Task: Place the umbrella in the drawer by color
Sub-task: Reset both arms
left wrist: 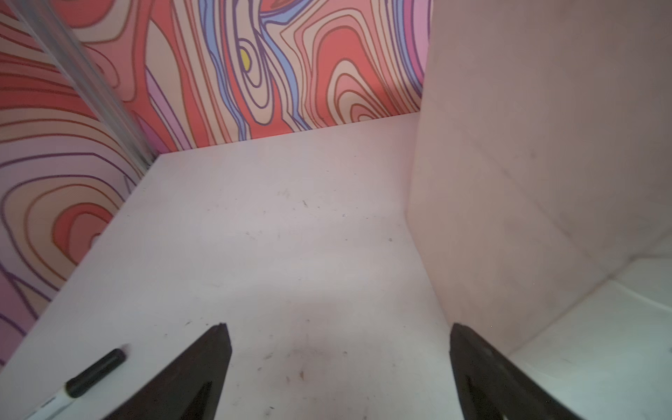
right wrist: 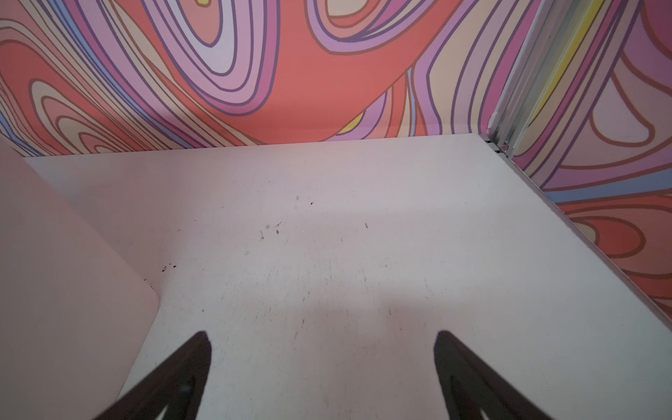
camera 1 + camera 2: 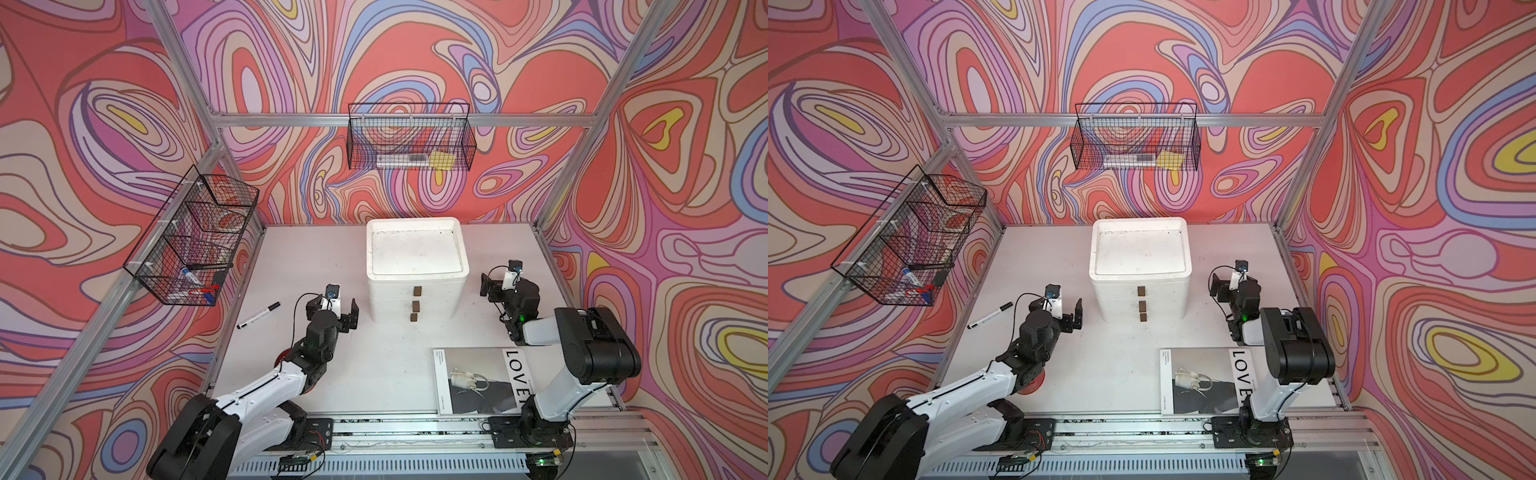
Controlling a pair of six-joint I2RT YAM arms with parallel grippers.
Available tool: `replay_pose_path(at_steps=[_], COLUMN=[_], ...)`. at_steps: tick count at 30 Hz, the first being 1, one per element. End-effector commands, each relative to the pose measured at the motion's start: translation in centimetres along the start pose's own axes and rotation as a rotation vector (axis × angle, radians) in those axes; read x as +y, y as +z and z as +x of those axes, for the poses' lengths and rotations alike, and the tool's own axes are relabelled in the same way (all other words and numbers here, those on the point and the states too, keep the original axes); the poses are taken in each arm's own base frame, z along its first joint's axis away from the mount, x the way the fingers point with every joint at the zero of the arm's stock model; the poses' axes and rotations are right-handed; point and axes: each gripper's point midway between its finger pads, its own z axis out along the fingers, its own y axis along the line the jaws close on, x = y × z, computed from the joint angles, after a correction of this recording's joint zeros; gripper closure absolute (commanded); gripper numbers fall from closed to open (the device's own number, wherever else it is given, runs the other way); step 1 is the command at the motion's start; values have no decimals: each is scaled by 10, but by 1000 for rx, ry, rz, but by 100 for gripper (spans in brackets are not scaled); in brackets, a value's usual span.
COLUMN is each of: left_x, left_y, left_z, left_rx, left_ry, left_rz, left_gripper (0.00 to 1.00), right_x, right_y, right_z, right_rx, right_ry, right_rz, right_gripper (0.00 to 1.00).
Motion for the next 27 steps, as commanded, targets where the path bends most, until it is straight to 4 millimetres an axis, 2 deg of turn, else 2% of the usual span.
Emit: replay_pose_path(at_steps=[1,3,4,7,8,10,11,13,16,20,24,27], left_x=[32,37,42,35,38,51,59,55,48,53,57,65], left_y=[13,31,37,62,68,77,76,62,55,47,32,24], left_z=[-33,-26,-30,-29,-25,-4,-3,-5,-12,-23,-27,-16], left_rx=[-139,-102,-88,-74,-80,-58,-97,-146,-179,-199,-121,-53], left_ry=[34,66,44,37,23,-41,-59,-83,-61,-70,-64,-16], left_rz=[-165,-199,-240,-152,-151,-189,-218,-169,-120,-137,-130,-167], left_gripper=[1,1,1,1,1,1,1,1,1,1,1,1], right_x=[-1,-1,-1,-1,-1,-1,-1,-1,0,-1,-1,0], right_y=[-2,-2,-2,-2,-2,-2,-2,-2,-2,-2,-1,-1], right_z=[3,3,3,3,3,4,4,3,3,3,3,3], right_rx=[8,8,9,8,8,8,9,8,7,7,7,8], right_ry=[-8,-7,-8,-7,-7,-8,-8,-8,-8,-8,-7,-7], right_rz=[11,11,11,12,11,13,11,12,11,10,10,10], right_gripper=[2,2,2,2,2,2,2,2,2,2,2,2])
